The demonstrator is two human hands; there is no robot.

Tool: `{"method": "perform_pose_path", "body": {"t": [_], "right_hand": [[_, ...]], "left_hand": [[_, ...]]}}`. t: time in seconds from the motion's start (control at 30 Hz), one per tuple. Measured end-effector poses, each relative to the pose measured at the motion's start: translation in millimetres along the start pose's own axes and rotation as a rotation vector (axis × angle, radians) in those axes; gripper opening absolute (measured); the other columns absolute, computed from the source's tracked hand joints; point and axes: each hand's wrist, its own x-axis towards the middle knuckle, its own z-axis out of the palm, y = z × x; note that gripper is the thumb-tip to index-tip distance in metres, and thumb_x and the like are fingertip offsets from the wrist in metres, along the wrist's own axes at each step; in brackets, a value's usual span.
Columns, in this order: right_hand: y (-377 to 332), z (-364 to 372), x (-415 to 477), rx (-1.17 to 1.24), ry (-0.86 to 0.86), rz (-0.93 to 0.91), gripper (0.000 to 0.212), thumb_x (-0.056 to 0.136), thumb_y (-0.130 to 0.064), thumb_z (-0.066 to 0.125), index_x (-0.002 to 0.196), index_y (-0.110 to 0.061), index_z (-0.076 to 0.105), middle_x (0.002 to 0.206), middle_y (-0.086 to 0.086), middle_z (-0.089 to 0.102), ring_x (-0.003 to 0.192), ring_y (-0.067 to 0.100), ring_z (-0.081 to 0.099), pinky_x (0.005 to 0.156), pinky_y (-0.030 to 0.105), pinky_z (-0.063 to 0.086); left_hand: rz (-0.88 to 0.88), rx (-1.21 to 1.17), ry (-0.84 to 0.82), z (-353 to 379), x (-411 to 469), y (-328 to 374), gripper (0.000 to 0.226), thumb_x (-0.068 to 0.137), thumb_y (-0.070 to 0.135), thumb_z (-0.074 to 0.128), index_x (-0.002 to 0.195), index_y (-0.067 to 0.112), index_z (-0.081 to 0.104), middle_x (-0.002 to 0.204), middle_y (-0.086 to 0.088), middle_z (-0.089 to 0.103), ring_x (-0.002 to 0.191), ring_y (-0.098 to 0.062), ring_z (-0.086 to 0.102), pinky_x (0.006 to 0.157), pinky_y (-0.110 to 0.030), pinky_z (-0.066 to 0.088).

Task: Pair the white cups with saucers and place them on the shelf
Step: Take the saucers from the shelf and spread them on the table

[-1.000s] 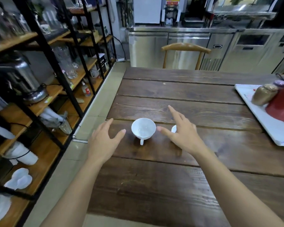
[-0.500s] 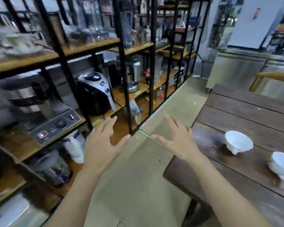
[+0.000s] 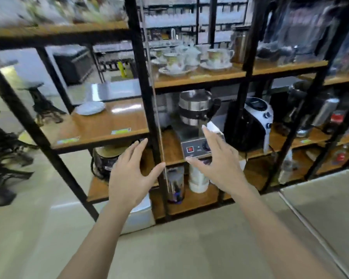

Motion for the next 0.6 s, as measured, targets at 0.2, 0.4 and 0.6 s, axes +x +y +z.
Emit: {"method": "perform_pose_path", "body": {"t": [0.2, 0.4, 0.6], "right_hand": [[-42, 65, 78, 0.078, -0.082, -0.123, 0.088, 0.082, -0.064, 0.049, 0.15, -0.035, 0.003, 0.159, -0.004, 0.022, 0.145, 0.015, 0.02, 0.116, 0.044, 0.015], [-71, 131, 176, 0.133, -0.156, -0.191, 0.09, 0.08, -0.067, 0.049, 0.148, -0.04, -0.003, 0.158, -0.005, 0.019, 0.144, 0.017, 0.021, 0.117, 0.044, 0.014], [-102, 187, 272, 0.144, -0.195, -0.197, 0.092, 0.081, -0.065, 0.05, 0.15, -0.034, -0.002, 0.159, -0.001, 0.018, 0.146, 0.018, 0.018, 0.116, 0.045, 0.015]], "left_hand": [[-0.112, 0.046, 0.088, -14, 39, -70, 0.081, 0.076, 0.069, 0.042, 0.145, 0.028, 0.034, 0.146, 0.0, 0.046, 0.13, -0.021, 0.045, 0.103, -0.041, 0.042], [-0.218, 0.052, 0.126, -8, 114, -132, 0.077, 0.078, 0.066, 0.047, 0.146, 0.034, 0.03, 0.149, -0.001, 0.042, 0.135, -0.023, 0.039, 0.105, -0.04, 0.035], [-0.281, 0.032, 0.156, -13, 181, -201, 0.083, 0.073, 0.074, 0.042, 0.144, 0.034, 0.033, 0.144, -0.004, 0.046, 0.129, -0.025, 0.045, 0.102, -0.047, 0.042]]}}
